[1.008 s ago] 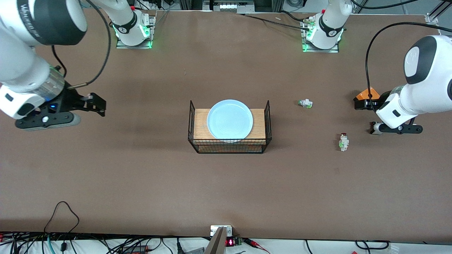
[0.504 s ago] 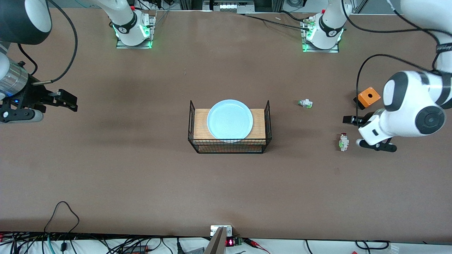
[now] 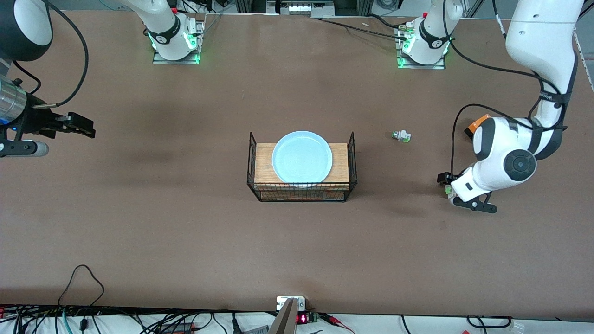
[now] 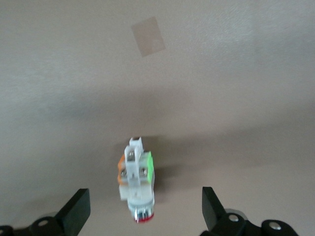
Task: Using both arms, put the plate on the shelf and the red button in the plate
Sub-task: 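Grasp the white red-button switch with the left gripper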
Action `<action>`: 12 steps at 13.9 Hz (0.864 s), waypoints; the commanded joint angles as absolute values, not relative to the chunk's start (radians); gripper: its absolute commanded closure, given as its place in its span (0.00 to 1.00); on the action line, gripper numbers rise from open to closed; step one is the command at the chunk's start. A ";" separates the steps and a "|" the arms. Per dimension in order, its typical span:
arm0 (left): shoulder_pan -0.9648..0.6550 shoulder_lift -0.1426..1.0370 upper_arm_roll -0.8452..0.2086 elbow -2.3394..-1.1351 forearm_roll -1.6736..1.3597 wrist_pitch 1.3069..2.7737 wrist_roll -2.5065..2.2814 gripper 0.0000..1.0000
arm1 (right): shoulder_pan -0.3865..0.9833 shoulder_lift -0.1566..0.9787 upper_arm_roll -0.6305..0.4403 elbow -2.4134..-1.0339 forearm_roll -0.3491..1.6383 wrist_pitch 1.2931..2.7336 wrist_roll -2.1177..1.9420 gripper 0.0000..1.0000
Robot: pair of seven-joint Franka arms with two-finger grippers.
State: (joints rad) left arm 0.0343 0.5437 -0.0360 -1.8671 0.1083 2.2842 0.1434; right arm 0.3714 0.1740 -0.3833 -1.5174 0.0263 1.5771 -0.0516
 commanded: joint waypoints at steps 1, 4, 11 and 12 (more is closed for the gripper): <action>0.040 0.555 -0.035 -1.867 0.130 2.304 0.161 0.00 | 0.339 0.176 -0.325 -1.522 -0.012 1.582 -0.060 0.00; 0.041 0.561 -0.034 -1.882 0.130 2.306 0.161 0.05 | 0.339 0.179 -0.296 -1.505 -0.046 1.594 -0.048 0.00; 0.052 0.591 -0.031 -1.881 0.130 2.324 0.156 0.64 | 0.316 0.189 -0.301 -1.491 -0.041 1.632 -0.045 0.00; 0.052 0.592 -0.032 -1.881 0.130 2.324 0.152 0.73 | 0.316 0.189 -0.301 -1.491 -0.041 1.632 -0.043 0.00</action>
